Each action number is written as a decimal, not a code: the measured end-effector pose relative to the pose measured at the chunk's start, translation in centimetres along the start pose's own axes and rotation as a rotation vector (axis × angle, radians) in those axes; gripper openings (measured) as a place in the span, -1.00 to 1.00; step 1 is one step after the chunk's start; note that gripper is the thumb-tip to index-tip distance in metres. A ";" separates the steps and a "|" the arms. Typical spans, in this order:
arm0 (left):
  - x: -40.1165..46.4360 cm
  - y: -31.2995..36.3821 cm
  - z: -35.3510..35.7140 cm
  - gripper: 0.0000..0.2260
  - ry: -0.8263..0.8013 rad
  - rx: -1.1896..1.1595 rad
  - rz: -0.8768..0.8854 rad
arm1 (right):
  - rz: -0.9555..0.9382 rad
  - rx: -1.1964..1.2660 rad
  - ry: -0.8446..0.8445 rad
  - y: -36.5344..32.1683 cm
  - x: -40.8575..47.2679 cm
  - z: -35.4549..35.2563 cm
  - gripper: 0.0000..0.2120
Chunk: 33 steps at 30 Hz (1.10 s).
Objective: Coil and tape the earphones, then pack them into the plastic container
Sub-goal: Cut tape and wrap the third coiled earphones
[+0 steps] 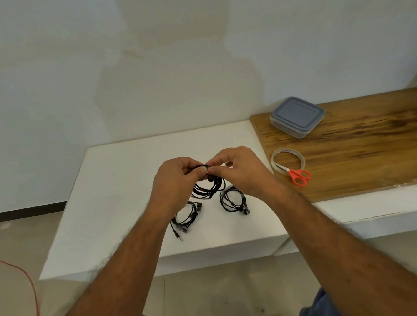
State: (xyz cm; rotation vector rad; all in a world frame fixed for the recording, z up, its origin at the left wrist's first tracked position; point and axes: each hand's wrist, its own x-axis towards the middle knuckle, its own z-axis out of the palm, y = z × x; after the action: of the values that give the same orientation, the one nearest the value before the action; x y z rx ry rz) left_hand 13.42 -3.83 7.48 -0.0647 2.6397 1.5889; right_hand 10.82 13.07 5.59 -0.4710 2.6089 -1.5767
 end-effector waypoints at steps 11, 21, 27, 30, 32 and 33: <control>0.6 -1.5 -1.1 -0.90 0.023 -0.016 0.013 | 0.008 0.038 0.008 0.0 0.9 2.3 -0.88; 3.2 -3.1 -0.9 -0.92 0.013 -0.310 -0.167 | 0.371 0.424 -0.026 2.0 2.2 2.4 -0.81; 5.5 -4.7 -0.2 -0.94 0.021 -0.374 -0.234 | 0.450 0.498 0.011 3.4 3.5 3.3 -0.82; 6.5 -6.2 0.4 -0.93 0.017 -0.308 -0.243 | 0.476 0.441 0.041 4.3 4.3 4.2 -0.86; 7.0 -7.4 0.7 -0.93 0.015 -0.228 -0.246 | 0.494 0.375 0.050 4.9 4.7 4.8 -0.87; 7.3 -8.0 0.8 -0.93 0.020 -0.181 -0.246 | 0.500 0.337 0.056 5.2 4.9 5.0 -0.88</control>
State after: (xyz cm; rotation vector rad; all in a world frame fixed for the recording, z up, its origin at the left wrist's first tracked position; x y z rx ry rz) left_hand 6.71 -6.85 -0.45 -0.3989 2.3816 1.7400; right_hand 5.98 9.62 -0.82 0.2333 2.1791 -1.7913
